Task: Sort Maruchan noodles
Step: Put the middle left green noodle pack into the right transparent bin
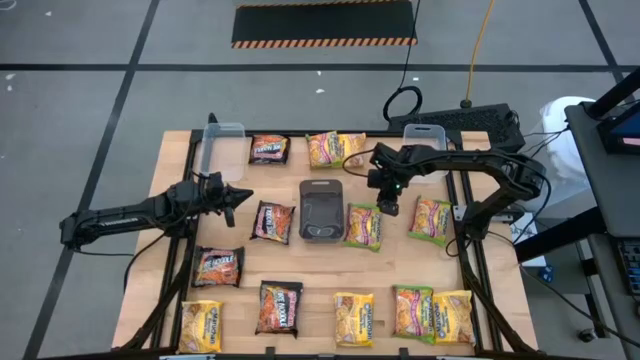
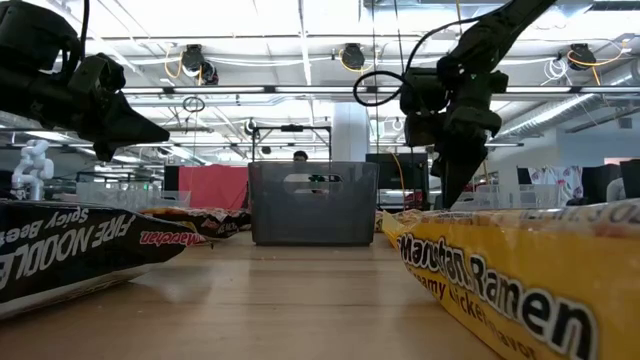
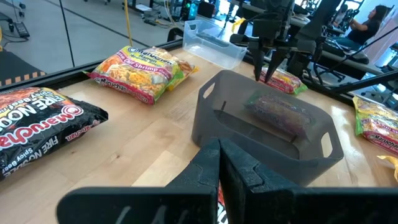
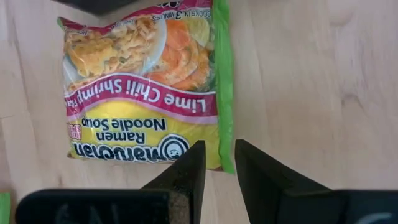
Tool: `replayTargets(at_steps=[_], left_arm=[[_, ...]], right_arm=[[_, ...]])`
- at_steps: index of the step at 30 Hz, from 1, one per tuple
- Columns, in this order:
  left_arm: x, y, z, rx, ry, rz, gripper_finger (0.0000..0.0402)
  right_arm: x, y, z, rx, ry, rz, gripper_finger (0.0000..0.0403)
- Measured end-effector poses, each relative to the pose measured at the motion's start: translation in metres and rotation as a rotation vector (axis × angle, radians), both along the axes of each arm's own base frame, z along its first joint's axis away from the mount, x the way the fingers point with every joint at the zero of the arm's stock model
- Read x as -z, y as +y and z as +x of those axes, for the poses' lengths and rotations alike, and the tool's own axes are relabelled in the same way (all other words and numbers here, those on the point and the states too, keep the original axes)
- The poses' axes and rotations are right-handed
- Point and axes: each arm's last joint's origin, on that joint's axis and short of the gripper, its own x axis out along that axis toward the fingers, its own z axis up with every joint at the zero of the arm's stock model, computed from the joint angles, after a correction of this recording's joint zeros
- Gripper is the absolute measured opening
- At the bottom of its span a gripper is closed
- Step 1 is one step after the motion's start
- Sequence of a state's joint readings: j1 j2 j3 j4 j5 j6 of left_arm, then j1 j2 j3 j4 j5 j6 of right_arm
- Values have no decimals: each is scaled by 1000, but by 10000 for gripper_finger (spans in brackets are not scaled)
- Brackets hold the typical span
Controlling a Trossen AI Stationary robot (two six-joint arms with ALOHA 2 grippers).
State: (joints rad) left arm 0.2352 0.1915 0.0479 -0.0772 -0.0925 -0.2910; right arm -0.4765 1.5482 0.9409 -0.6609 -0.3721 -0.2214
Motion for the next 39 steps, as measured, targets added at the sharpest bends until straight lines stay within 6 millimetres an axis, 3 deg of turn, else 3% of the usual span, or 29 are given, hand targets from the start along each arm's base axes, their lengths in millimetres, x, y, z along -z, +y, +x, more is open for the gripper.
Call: replayTargets(at_steps=[10, 24, 33, 39], left_arm=[[0, 0, 0, 0, -1, 0, 6], [0, 0, 0, 0, -1, -1, 6], [0, 0, 0, 0, -1, -1, 6], [0, 0, 0, 0, -1, 0, 6]], right_arm=[[29, -2, 12, -4, 63, 28, 82], [33, -2, 13, -31, 63, 27, 80], [32, -4, 18, -27, 14, 3, 6], [31, -7, 22, 35, -21, 1, 1]])
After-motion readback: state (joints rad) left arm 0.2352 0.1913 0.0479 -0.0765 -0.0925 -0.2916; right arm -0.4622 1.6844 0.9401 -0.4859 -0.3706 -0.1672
